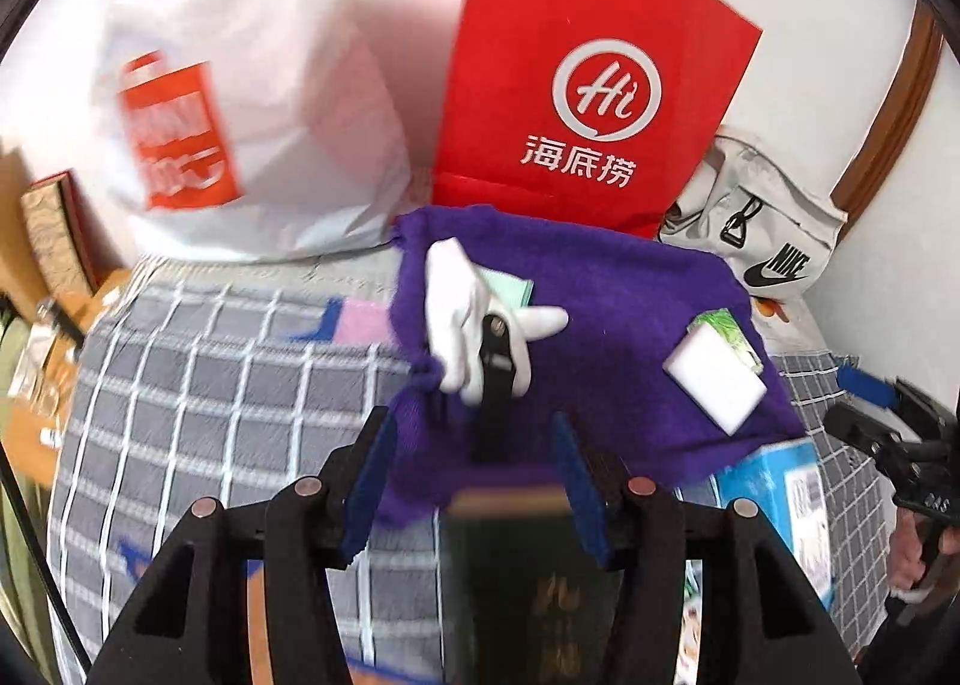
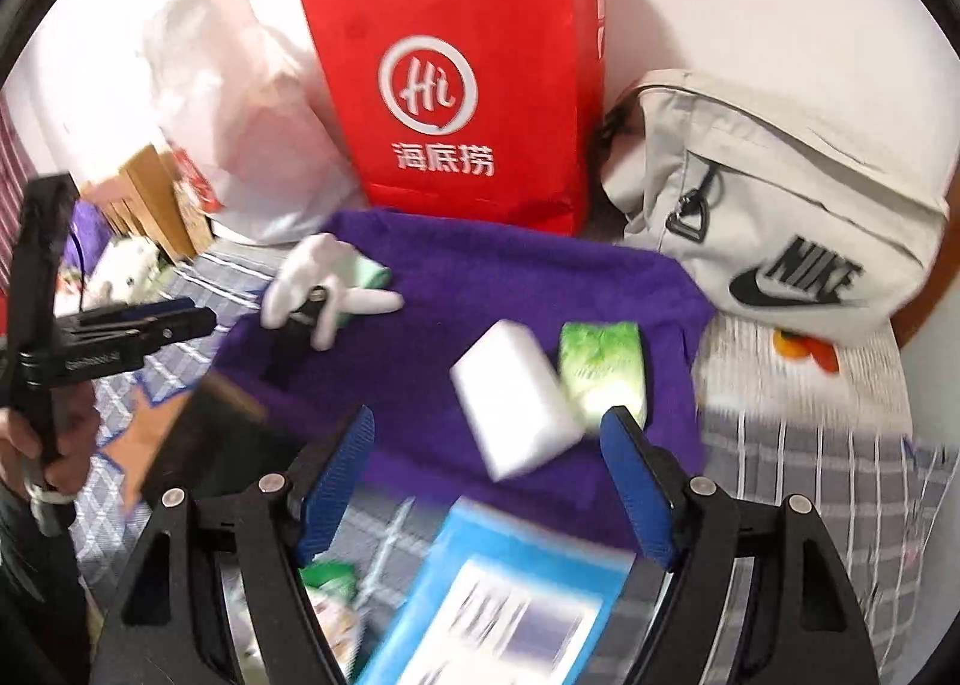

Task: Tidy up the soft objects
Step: 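Move both tools back toward the remaining items on the bed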

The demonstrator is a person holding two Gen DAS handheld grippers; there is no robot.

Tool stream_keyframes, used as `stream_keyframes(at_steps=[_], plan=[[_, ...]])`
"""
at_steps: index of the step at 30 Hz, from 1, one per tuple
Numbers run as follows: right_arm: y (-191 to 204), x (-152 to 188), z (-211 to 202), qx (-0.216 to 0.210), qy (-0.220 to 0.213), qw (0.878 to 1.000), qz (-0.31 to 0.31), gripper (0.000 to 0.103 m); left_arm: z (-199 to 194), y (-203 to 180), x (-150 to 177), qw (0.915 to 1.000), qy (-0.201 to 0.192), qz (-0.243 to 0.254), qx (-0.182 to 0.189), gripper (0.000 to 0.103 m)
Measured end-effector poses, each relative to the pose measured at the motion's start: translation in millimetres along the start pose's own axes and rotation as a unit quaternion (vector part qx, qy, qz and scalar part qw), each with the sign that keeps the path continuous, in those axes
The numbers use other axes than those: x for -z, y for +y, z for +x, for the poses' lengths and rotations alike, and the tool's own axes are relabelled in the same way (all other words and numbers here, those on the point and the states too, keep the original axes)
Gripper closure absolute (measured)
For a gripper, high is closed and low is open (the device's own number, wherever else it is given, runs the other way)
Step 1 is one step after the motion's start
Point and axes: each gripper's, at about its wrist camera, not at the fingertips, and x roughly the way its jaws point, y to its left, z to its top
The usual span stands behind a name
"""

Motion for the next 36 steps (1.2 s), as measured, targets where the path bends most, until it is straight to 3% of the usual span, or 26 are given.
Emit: stream_keyframes(at_steps=[13,15,20,24,32,36], plan=[[79,98,-51,-0.015,0.02,0.999,-0.034,0.029,-70,12,95,0.9998,-0.009,-0.019,-0.004,0.051],[85,112,-53,-0.013,0.026,0.999,-0.033,0.036,-74,9,108,0.9998,-0.008,-0.013,-0.01,0.051],[88,142,-52,0.007,0.049,0.998,-0.027,0.043,-83,2,137,0.9996,-0.017,-0.01,-0.019,0.051],[89,158,-45,0.013,0.062,0.998,-0.024,0.057,-84,-1,154,0.9998,-0.014,-0.011,-0.005,0.051],[88,165,-19,0.022,0.06,0.998,0.005,0.06,-80,5,178,0.9997,0.001,-0.019,0.014,0.051],[88,162,-10,0.029,0.049,0.998,0.025,0.071,-77,3,189,0.9998,0.013,-0.005,0.017,0.051]])
